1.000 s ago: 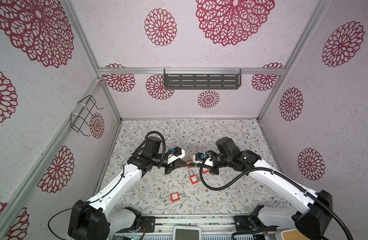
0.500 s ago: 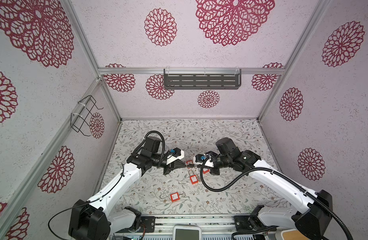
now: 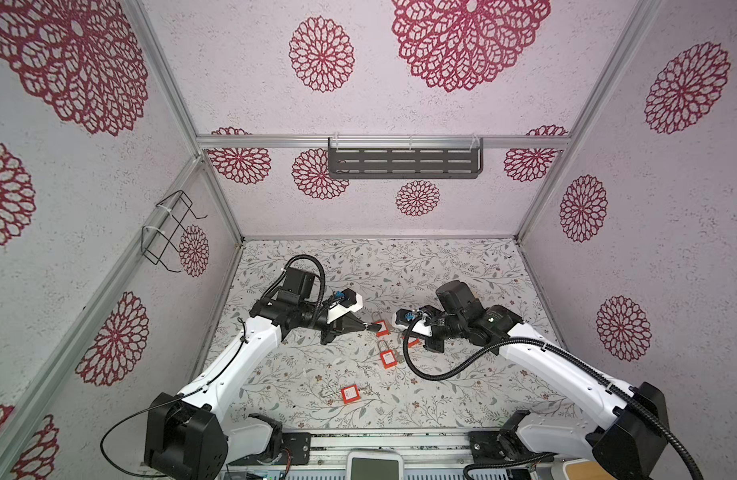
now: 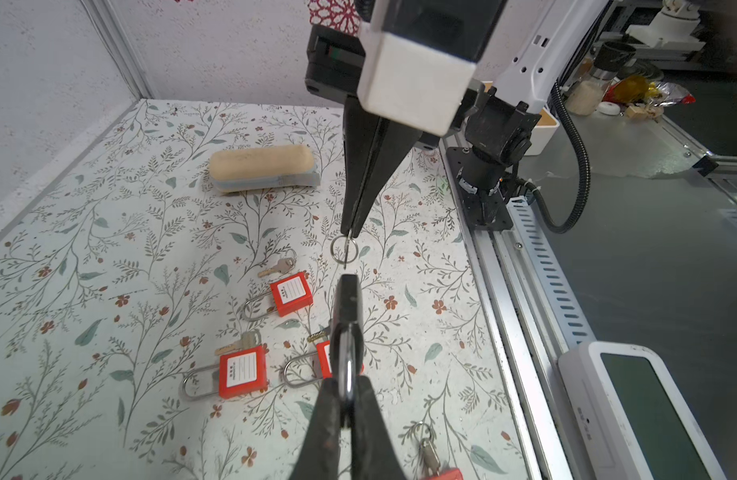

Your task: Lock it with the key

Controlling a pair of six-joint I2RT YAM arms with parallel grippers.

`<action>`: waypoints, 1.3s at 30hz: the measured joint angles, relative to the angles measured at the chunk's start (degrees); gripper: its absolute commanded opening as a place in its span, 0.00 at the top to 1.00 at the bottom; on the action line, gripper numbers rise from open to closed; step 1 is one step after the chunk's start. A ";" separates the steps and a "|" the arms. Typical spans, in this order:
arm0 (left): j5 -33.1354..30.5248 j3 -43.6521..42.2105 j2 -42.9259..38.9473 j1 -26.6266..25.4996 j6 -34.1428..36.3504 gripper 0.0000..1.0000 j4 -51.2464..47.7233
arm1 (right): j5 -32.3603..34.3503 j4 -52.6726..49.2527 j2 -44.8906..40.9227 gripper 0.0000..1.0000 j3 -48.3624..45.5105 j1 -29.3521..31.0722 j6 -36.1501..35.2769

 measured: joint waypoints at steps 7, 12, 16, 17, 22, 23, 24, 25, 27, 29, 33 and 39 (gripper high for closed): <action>-5.64 8.59 9.62 0.22 8.35 1.00 -15.41 | 3.69 4.61 -2.27 1.00 -4.83 -0.04 8.13; -9.97 11.37 14.69 0.22 10.67 1.00 -21.22 | 5.66 9.03 -3.82 1.00 -8.07 -0.07 15.39; -13.11 13.77 18.25 0.22 11.98 1.00 -24.68 | 6.45 11.89 -4.50 1.00 -10.88 -0.04 20.13; -14.01 14.40 19.32 0.22 12.26 1.00 -25.44 | 6.60 12.35 -4.55 1.00 -11.45 0.02 21.16; -17.86 16.72 24.11 0.20 12.76 1.00 -27.63 | 8.00 13.92 -4.61 1.00 -12.59 0.44 24.50; -18.32 17.20 25.11 0.20 12.76 1.00 -27.98 | 8.13 14.29 -4.72 1.00 -12.79 0.48 24.94; -18.75 17.62 25.97 0.15 12.76 1.00 -28.06 | 8.35 14.56 -4.85 1.00 -12.98 0.57 25.16; -19.19 18.12 26.97 0.04 12.74 1.00 -28.11 | 8.52 14.75 -4.98 1.00 -13.18 0.68 25.55; -19.78 18.82 28.89 -0.09 12.70 1.00 -28.06 | 8.76 15.04 -5.03 1.00 -13.35 0.83 26.14; -20.44 19.15 30.80 -0.17 12.50 1.00 -27.93 | 8.94 15.32 -5.01 1.00 -13.35 1.05 26.73; -21.73 19.30 34.03 -0.33 11.91 1.00 -27.87 | 8.98 16.41 -4.70 1.00 -13.38 1.42 27.47; -24.00 21.53 38.01 -0.33 10.97 1.00 -28.61 | 8.98 17.77 -1.86 1.00 -13.38 2.23 28.44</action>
